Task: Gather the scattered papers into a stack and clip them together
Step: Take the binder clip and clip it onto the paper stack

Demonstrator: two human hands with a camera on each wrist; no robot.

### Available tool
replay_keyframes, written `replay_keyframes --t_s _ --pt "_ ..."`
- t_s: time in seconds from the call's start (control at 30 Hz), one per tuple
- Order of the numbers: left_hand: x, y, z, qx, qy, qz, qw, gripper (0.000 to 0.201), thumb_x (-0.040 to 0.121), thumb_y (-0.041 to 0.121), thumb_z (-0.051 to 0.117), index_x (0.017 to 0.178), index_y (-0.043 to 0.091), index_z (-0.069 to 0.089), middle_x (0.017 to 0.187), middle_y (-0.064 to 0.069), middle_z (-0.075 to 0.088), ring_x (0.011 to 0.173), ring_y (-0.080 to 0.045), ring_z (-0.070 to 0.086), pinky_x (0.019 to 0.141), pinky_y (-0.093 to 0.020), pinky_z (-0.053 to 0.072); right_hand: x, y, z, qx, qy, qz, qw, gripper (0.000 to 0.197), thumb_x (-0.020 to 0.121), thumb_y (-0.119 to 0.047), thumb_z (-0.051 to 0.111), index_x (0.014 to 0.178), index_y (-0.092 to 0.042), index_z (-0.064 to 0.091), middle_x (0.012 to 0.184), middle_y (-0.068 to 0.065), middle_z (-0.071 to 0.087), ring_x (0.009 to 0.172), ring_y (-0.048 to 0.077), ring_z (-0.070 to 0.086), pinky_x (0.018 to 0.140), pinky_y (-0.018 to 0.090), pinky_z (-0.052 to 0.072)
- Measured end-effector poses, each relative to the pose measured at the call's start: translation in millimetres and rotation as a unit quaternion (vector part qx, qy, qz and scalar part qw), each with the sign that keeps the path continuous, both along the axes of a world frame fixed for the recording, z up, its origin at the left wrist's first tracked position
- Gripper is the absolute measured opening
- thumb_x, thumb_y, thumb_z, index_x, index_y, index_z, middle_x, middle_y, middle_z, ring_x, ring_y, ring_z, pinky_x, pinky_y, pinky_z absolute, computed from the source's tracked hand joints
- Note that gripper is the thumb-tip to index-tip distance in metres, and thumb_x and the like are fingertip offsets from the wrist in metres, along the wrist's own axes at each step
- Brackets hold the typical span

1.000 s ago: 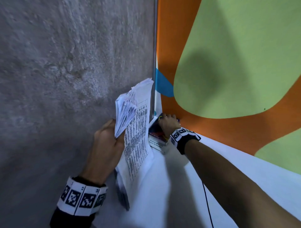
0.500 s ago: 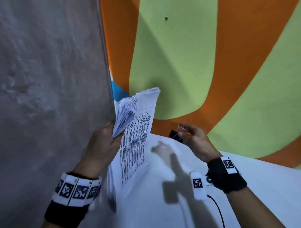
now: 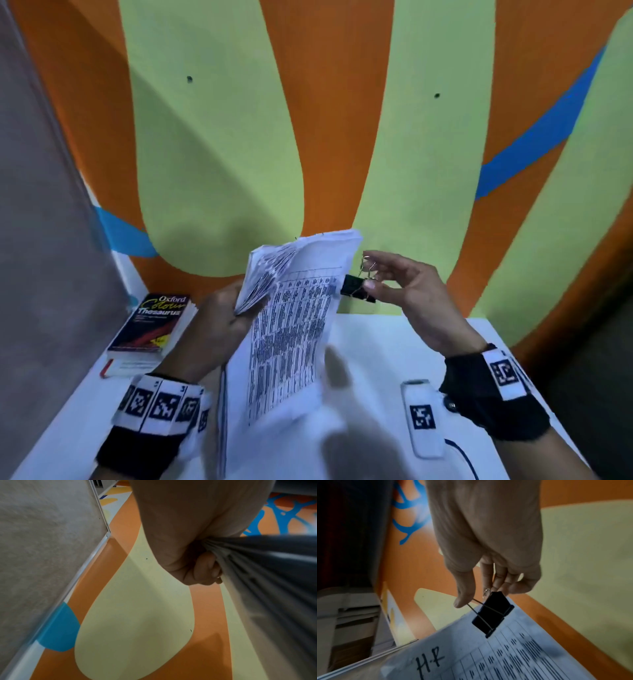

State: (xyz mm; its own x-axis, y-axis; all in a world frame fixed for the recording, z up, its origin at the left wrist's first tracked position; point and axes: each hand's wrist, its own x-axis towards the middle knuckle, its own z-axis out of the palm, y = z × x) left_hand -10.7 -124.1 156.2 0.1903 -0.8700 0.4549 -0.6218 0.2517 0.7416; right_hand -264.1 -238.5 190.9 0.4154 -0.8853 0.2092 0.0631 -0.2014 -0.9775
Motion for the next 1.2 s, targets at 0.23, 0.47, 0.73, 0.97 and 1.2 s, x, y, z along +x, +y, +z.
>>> replay_keyframes --t_s 0.23,0.47,0.73,0.97,1.2 --pt "-29.5 -21.1 -6.9 -0.019 0.032 -0.061 0.997 0.042 0.074 0.076 0.048 0.069 0.036 0.061 0.051 0.009 0.049 0.045 -0.002 0.041 0.042 -0.015 0.033 -29.9 9.3 52.2 -0.148 -0.058 -0.049 0.986 0.045 0.067 0.009 0.077 0.106 -0.012 0.07 0.098 0.004 0.07 0.086 0.014 0.062 0.088 0.04 0.055" --pt "-43.4 -29.9 0.9 0.021 0.017 -0.07 0.997 0.016 0.087 0.046 0.058 0.076 0.035 0.063 0.052 0.012 0.053 0.044 -0.003 0.042 0.042 -0.017 0.031 -35.5 3.8 56.5 -0.194 -0.053 -0.052 0.978 0.037 0.058 0.003 0.083 0.09 -0.014 0.074 0.086 -0.004 0.076 0.089 0.018 0.071 0.094 0.036 0.054" --pt "-40.0 -35.6 -5.0 0.006 -0.045 -0.086 0.995 0.043 0.09 0.001 0.059 0.07 0.04 0.061 0.063 0.018 0.06 0.056 -0.003 0.052 0.053 -0.019 0.043 -31.2 -7.5 51.4 -0.22 -0.012 -0.025 0.975 0.029 0.058 -0.005 0.086 0.082 -0.018 0.075 0.088 0.005 0.076 0.087 0.018 0.072 0.083 0.032 0.057" --pt "-39.9 -40.7 -0.3 -0.025 -0.062 -0.12 0.991 0.047 0.089 -0.003 0.057 0.094 0.042 0.067 0.099 0.024 0.069 0.091 0.0 0.064 0.076 -0.013 0.048 -29.2 -14.2 48.7 -0.218 0.0 -0.005 0.976 0.026 0.056 -0.015 0.085 0.078 -0.026 0.077 0.087 0.006 0.076 0.087 0.019 0.072 0.081 0.038 0.059" --pt "-38.0 -51.0 -12.9 -0.004 0.004 -0.114 0.993 0.013 0.094 0.016 0.051 0.09 0.013 0.063 0.082 -0.003 0.068 0.073 -0.014 0.063 0.063 -0.032 0.051 -30.5 -23.2 45.2 -0.175 -0.02 0.02 0.984 0.033 0.052 -0.014 0.083 0.082 -0.026 0.076 0.091 0.005 0.077 0.09 0.022 0.072 0.079 0.036 0.059"
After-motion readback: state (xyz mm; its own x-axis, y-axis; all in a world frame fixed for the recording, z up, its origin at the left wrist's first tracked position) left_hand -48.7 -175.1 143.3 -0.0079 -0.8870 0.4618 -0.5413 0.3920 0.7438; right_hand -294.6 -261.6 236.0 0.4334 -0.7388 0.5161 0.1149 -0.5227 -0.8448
